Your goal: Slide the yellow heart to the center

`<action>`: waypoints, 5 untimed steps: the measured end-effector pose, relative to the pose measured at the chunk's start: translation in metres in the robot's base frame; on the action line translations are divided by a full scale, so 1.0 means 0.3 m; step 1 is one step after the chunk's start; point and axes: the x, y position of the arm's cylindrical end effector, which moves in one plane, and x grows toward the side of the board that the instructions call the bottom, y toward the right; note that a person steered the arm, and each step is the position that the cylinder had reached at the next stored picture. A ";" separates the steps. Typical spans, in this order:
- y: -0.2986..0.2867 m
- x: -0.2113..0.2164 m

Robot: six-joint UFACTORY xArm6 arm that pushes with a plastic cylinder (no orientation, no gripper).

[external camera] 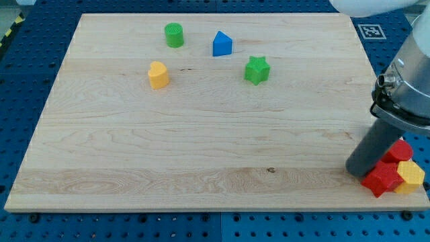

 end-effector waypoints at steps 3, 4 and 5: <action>-0.198 -0.089; -0.232 -0.089; -0.293 -0.093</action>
